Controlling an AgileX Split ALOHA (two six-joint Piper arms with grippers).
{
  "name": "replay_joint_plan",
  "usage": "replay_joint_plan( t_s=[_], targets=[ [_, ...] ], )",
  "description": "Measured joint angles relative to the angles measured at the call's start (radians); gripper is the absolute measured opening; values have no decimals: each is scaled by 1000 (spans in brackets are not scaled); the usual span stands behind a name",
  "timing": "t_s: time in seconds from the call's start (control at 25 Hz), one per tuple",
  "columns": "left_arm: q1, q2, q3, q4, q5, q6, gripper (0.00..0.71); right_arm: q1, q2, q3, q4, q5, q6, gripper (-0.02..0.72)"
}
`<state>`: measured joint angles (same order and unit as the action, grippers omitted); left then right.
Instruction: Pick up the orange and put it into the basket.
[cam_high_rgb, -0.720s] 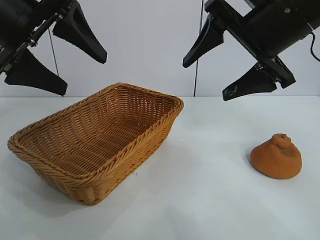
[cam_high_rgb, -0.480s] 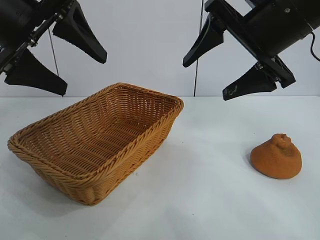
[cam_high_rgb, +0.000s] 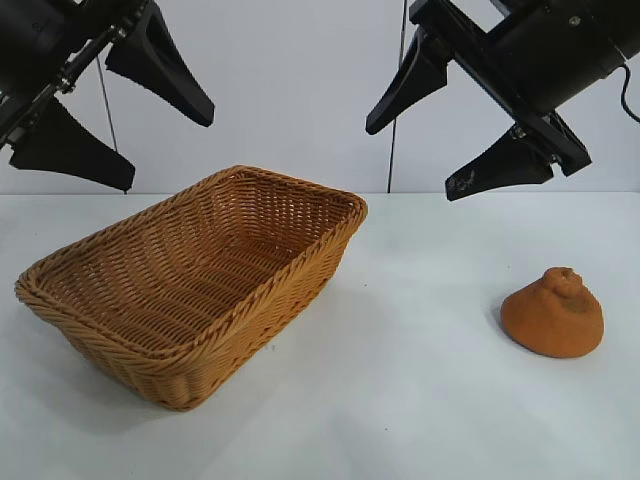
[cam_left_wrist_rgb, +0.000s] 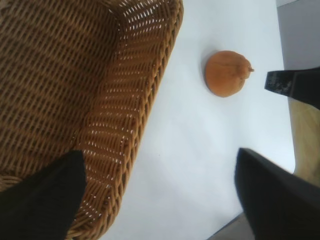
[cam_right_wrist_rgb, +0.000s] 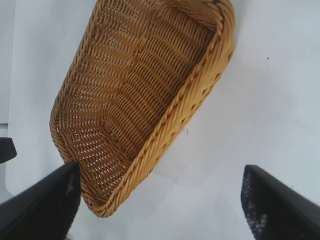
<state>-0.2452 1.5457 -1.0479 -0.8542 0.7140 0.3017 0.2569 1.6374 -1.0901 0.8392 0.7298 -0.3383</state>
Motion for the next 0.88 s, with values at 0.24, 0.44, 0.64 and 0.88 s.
replay_joint_plan(
  t_s=[0.24,0.44,0.64,0.88],
  targets=[
    [0,0,0,0,-9,0,582,0,0,0,-1,-1,0,599],
    [4,0,0,0,-10,-1,582,0,0,0,-3,-1,0,599],
    [45,-41,0,75,33,-99,582,0,0,0,-3,-2,0,599],
    [54,-157,0,351,89,-471,582,0,0,0,-3,-9,0,599]
  ],
)
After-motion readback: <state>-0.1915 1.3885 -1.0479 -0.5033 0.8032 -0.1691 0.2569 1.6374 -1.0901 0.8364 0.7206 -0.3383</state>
